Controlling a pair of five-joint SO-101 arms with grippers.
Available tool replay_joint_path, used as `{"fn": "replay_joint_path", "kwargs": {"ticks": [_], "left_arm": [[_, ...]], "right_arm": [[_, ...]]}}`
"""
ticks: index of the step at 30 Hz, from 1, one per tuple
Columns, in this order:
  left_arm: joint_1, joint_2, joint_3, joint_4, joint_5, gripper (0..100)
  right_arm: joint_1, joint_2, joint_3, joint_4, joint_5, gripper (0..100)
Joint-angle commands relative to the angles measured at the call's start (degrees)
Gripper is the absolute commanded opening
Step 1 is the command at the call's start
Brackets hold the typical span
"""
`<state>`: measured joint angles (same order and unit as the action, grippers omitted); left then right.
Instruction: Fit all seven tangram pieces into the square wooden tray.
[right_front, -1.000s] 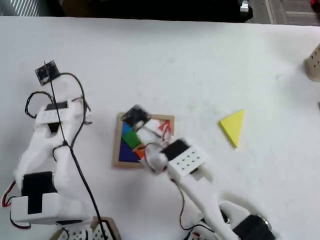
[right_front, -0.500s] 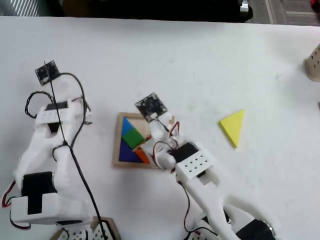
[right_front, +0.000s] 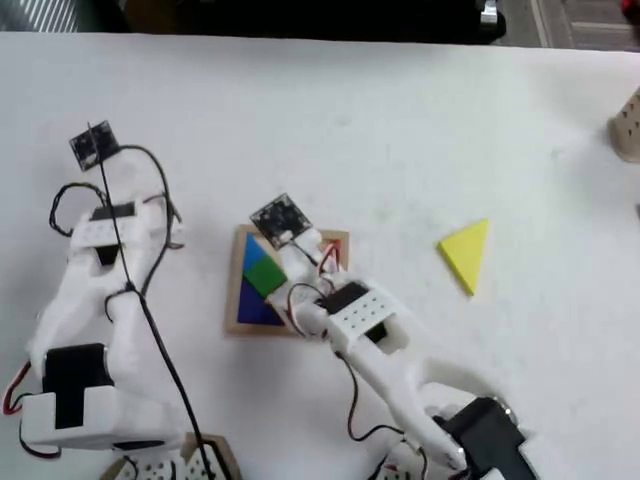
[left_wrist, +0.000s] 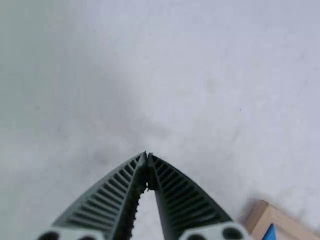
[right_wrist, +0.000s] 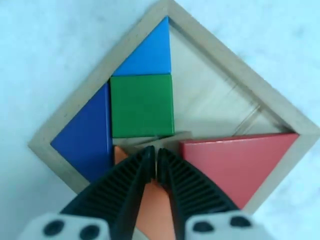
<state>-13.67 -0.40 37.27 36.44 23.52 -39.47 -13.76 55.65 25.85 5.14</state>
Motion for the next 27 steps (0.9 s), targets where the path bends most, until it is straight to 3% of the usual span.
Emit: {"fn": "replay_joint_path", "kwargs": {"ticks": [1, 27], "left_arm": [[-0.66, -2.24, -2.37, -1.14, 0.44, 2], [-0.66, -2.24, -2.37, -1.14, 0.44, 2]], "right_arm": [[-0.57, 0.13, -3.16, -1.01, 0.09, 1.8], [-1.89, 5.05, -6.59, -1.27, 2.02, 1.8]]}}
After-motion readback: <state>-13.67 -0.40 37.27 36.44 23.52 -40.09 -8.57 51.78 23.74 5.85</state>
